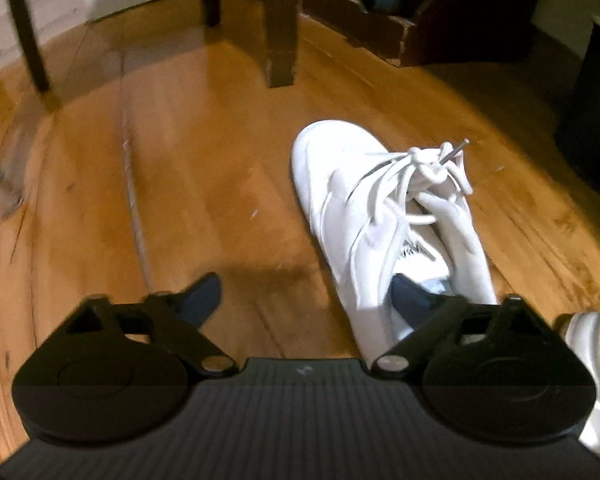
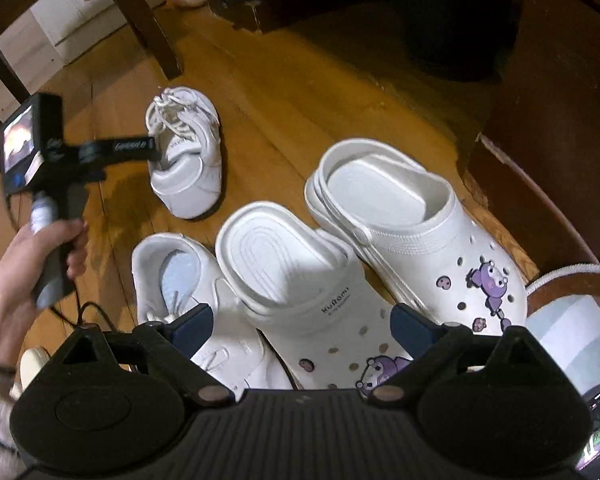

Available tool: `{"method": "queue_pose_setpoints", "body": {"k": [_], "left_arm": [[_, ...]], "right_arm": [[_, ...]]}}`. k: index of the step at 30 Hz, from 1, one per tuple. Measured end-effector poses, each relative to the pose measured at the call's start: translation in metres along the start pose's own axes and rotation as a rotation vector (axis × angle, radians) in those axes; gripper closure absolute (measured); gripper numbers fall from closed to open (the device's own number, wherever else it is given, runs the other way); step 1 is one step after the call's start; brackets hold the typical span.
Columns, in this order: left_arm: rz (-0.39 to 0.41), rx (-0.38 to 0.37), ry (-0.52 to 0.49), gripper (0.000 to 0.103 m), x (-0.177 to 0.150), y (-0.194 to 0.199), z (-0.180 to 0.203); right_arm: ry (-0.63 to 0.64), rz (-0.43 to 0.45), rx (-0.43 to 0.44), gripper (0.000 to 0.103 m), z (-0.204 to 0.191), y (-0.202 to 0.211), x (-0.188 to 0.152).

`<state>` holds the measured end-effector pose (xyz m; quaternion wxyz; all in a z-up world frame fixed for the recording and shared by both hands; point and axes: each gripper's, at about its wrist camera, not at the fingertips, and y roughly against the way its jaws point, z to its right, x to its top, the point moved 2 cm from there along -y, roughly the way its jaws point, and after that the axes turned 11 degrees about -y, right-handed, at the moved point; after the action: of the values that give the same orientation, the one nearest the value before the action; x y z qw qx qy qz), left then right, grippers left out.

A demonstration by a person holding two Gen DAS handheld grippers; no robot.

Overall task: Organize scattered shoes
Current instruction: 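Close the left gripper on the heel of the white sneaker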

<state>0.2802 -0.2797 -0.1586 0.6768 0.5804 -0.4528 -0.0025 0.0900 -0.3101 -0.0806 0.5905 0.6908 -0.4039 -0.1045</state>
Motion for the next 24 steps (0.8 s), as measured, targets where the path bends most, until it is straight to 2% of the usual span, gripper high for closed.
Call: {"method": "queue_pose_setpoints", "body": {"k": [2, 4, 6, 10, 15, 18, 21, 22, 23, 24], "left_arm": [[-0.016, 0.015, -0.020, 0.056, 0.010, -0.020, 0.002], [-0.027, 0.027, -0.034, 0.062, 0.018, -0.037, 0.004], [-0.004, 0.020, -0.010, 0.063, 0.016, -0.038, 0.000], [0.037, 0.000, 0.039, 0.052, 0.012, -0.040, -0.009], [0.023, -0.098, 0.117, 0.052, 0.012, -0.046, -0.026], [0.034, -0.095, 0.169, 0.044, 0.005, -0.045, -0.031], [0.056, -0.086, 0.162, 0.041, 0.000, -0.046, -0.031], [0.048, -0.075, 0.161, 0.035, 0.000, -0.050, -0.032], [0.041, -0.063, 0.159, 0.019, 0.001, -0.054, -0.033], [0.034, -0.051, 0.158, 0.011, 0.001, -0.057, -0.034]], "right_arm": [[-0.002, -0.015, -0.012, 0.007, 0.003, -0.003, -0.003], [-0.007, -0.029, -0.026, 0.007, 0.005, -0.005, -0.005], [-0.009, -0.031, -0.021, 0.007, 0.008, -0.006, -0.006], [-0.017, -0.041, -0.015, 0.007, 0.014, -0.005, -0.011], [-0.033, -0.064, -0.025, 0.007, 0.023, -0.008, -0.016], [-0.035, -0.068, -0.028, 0.007, 0.025, -0.009, -0.018], [-0.034, -0.071, -0.028, 0.007, 0.025, -0.009, -0.019], [-0.034, -0.072, -0.028, 0.007, 0.025, -0.009, -0.019], [-0.034, -0.073, -0.028, 0.007, 0.025, -0.010, -0.019], [-0.034, -0.074, -0.028, 0.007, 0.025, -0.010, -0.019]]}}
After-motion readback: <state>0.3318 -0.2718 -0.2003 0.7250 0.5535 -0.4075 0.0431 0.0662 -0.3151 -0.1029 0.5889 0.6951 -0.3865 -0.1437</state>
